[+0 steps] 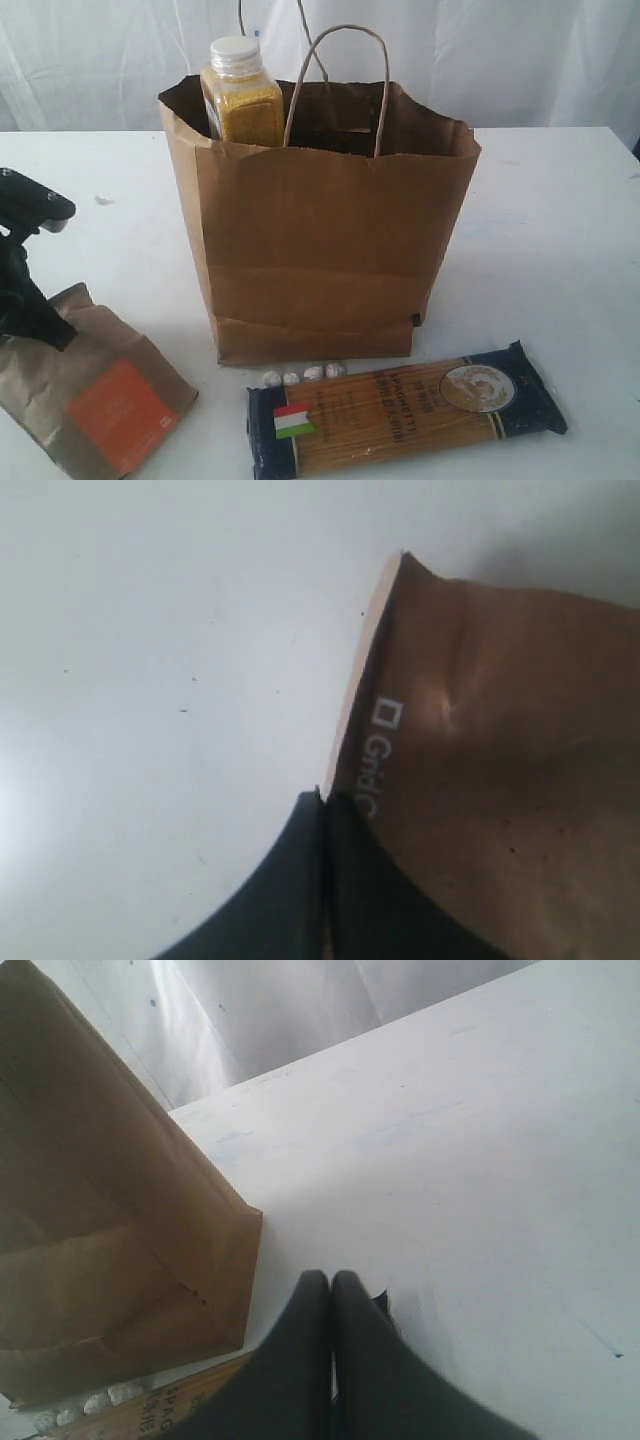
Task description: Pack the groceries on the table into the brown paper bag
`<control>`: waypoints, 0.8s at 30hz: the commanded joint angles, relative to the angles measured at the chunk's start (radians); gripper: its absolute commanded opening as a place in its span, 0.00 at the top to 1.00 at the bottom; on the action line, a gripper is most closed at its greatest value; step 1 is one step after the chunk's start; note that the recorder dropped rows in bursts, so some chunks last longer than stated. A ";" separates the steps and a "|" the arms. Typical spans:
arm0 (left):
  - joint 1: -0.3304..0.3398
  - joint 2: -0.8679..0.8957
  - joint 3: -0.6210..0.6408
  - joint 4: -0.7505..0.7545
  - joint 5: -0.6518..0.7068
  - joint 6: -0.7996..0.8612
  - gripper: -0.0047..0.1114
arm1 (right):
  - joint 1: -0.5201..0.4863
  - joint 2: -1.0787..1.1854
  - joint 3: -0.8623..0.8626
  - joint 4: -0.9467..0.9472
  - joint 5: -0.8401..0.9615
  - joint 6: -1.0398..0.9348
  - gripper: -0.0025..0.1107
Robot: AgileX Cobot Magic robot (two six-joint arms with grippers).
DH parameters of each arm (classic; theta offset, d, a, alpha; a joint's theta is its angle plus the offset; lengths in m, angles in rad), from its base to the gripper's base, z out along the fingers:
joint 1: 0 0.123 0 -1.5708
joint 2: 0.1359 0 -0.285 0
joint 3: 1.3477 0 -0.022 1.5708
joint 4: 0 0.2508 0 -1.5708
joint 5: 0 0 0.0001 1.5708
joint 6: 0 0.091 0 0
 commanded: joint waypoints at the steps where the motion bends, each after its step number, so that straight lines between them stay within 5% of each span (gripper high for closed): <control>1: 0.003 -0.096 0.007 -0.012 0.015 -0.032 0.96 | -0.008 -0.003 0.004 -0.011 -0.010 0.000 0.98; 11: 0.003 -0.175 0.007 -0.126 0.043 -0.005 0.93 | -0.008 -0.003 0.004 -0.011 -0.010 0.000 0.98; 19: 0.003 -0.176 0.007 -0.737 0.164 0.643 0.41 | -0.008 -0.003 0.004 -0.011 -0.010 0.000 0.98; 24: -0.012 -0.176 0.007 -0.936 0.305 0.825 0.39 | -0.008 -0.003 0.004 -0.011 -0.010 0.000 0.98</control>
